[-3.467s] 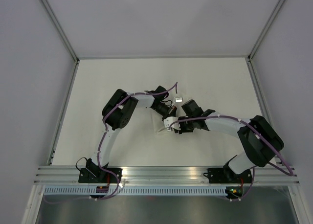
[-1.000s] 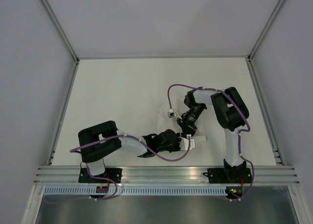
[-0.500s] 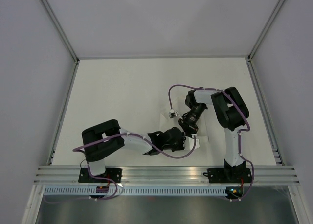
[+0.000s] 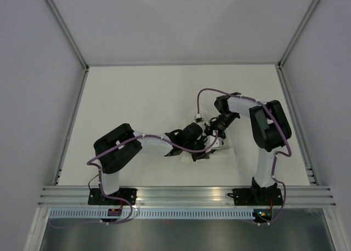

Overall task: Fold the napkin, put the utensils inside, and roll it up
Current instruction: Roll the napkin with the utensil

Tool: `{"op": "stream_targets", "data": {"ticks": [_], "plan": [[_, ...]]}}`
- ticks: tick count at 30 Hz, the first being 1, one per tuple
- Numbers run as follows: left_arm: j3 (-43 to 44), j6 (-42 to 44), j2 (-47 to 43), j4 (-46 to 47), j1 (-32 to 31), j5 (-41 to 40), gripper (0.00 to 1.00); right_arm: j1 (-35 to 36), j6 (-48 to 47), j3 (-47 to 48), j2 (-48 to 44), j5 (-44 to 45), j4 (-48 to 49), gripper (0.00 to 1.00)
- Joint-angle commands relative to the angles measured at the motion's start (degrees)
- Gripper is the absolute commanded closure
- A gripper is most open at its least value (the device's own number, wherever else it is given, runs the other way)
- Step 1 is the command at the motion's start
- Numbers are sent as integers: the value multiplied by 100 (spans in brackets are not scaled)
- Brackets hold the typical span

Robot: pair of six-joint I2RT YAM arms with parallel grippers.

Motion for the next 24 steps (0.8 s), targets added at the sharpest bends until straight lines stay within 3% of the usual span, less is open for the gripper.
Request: {"op": "stream_targets", "data": {"ticks": [1, 8, 14, 18, 24], "plan": [[166, -525, 325, -801, 195, 1183, 98, -313, 133, 147, -474, 151, 1038, 39], [526, -859, 703, -1117, 722, 2202, 98, -1103, 133, -37, -1088, -174, 1362, 39], [913, -1027, 1028, -1478, 1047, 2800, 98, -1263, 1, -1380, -2511, -95, 2414, 36], [1019, -1202, 1160, -1531, 1302, 3135, 98, -903, 255, -2670, -3670, 421, 3444, 34], [1203, -1378, 1450, -1548, 1426, 3434, 98, 344, 835, -3701, -4306, 1459, 4711, 32]]}}
